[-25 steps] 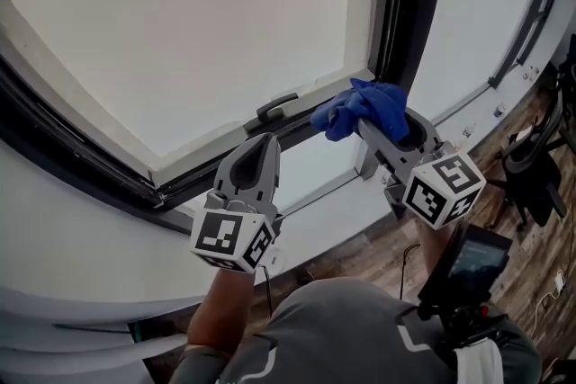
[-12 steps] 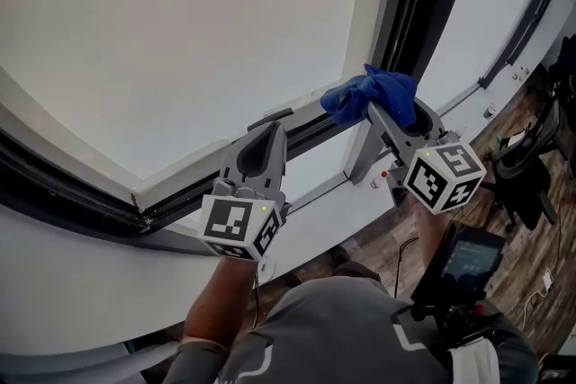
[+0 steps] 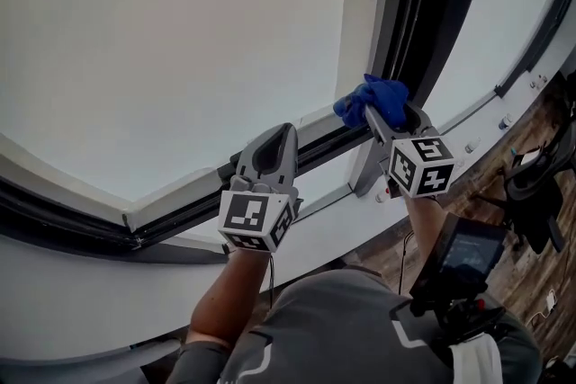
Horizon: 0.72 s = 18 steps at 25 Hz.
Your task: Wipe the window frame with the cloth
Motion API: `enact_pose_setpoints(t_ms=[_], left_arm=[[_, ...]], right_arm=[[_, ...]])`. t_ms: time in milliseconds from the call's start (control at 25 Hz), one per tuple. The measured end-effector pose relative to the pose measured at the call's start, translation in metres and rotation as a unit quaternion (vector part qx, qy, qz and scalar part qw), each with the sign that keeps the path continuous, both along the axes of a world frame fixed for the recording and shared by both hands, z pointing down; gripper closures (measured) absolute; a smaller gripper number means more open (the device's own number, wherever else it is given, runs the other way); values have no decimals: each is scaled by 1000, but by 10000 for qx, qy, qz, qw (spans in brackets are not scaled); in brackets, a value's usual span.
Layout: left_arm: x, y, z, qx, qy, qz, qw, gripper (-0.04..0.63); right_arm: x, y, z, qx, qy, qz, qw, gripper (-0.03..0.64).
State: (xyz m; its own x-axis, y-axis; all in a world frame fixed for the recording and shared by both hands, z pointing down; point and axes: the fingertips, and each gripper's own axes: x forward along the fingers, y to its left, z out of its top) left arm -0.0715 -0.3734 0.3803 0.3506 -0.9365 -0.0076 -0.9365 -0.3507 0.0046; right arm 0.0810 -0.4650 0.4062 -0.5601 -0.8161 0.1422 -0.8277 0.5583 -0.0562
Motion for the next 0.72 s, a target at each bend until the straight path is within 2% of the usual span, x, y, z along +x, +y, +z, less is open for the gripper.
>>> enact_pose_setpoints(t_ms=[320, 520, 720], left_arm=[[27, -45, 41, -297, -122, -130, 9994, 588], [21, -57, 73, -515, -53, -319, 9982, 588], [38, -62, 88, -809, -76, -210, 9965, 588]], right_arm=[[-3, -44, 57, -6, 876, -82, 9961, 405], [-24, -49, 91, -115, 1165, -333, 9926, 405], [-17, -56, 119, -313, 1501, -311, 9877, 405]])
